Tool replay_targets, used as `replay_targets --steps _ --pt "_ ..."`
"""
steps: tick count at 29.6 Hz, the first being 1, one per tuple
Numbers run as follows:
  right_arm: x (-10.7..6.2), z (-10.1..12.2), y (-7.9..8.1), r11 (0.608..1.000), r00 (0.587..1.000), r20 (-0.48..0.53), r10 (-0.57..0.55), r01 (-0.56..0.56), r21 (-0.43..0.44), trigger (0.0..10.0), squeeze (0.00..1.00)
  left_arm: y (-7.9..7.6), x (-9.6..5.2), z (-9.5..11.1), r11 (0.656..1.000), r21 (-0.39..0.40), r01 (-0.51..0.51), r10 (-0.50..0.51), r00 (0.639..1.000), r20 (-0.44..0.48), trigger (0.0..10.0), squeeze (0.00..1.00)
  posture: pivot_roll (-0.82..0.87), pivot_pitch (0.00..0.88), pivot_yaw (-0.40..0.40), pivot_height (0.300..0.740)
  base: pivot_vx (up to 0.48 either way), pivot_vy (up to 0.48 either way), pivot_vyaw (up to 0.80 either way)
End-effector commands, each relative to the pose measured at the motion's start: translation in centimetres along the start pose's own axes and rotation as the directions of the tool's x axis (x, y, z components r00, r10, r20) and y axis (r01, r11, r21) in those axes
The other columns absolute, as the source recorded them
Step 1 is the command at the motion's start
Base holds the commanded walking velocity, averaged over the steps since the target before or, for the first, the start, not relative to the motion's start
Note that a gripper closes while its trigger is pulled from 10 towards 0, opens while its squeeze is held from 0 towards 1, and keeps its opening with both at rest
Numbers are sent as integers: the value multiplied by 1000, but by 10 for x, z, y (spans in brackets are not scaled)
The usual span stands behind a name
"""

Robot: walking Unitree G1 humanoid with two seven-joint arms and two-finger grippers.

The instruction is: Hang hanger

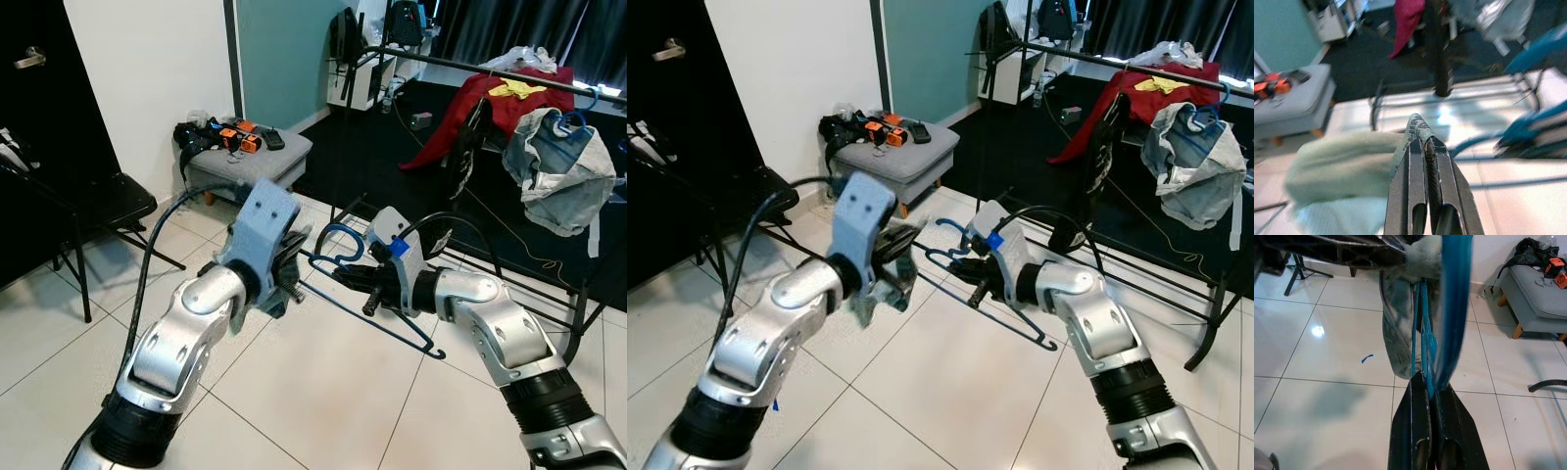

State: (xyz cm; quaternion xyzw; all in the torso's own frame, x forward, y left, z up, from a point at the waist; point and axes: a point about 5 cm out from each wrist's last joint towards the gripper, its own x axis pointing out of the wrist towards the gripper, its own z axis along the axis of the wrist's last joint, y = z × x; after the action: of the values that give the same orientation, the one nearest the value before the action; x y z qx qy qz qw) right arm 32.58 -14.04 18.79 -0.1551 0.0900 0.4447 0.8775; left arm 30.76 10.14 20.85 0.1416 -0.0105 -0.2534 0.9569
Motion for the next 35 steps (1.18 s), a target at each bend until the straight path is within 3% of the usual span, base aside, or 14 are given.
replay_targets --steps 1,4,5,6,11,15,19,24,35 --pt "-3 5 -3 1000 1000 30 -9 9 -3 10000 0 13 -3 -6 997 27 -70 70 997 -25 10000 0 -100 18 -10 740 0 0 0" --pt "-5 2 -5 1000 1000 22 -15 15 -4 10000 0 59 -19 -9 957 85 -277 281 959 -46 10000 0 -97 20 -10 740 0 0 0" --pt "-5 2 -5 1000 1000 22 -15 15 -4 10000 0 59 -19 -9 957 85 -277 281 959 -46 10000 0 -97 20 -10 740 0 0 0" --pt "-5 1 -5 1000 1000 19 -19 19 -2 10000 0 81 -30 -6 923 120 -365 372 928 -36 10000 0 -96 19 -11 740 0 0 0" --pt "-3 1 -4 1000 1000 21 -19 19 0 10000 0 98 -41 0 894 143 -425 432 902 -16 10000 0 -89 20 -13 740 0 0 0" --pt "-2 1 -4 1000 1000 23 -21 21 3 10000 0 97 -43 3 895 141 -423 427 904 3 10000 0 -88 20 -14 740 0 0 0" --pt "-1 1 -1 1000 1000 19 4 -4 4 10000 0 79 -33 5 926 112 -361 360 933 26 10000 0 -94 21 -14 740 0 0 0" --pt "-3 2 8 997 996 37 78 -78 14 10000 0 68 -25 3 941 103 -323 323 946 23 10000 0 -94 22 -10 740 0 0 0" --pt "-17 5 12 985 984 53 167 -169 23 10000 0 77 -27 -2 926 108 -363 366 931 -8 10000 0 -95 22 -8 740 0 0 0"
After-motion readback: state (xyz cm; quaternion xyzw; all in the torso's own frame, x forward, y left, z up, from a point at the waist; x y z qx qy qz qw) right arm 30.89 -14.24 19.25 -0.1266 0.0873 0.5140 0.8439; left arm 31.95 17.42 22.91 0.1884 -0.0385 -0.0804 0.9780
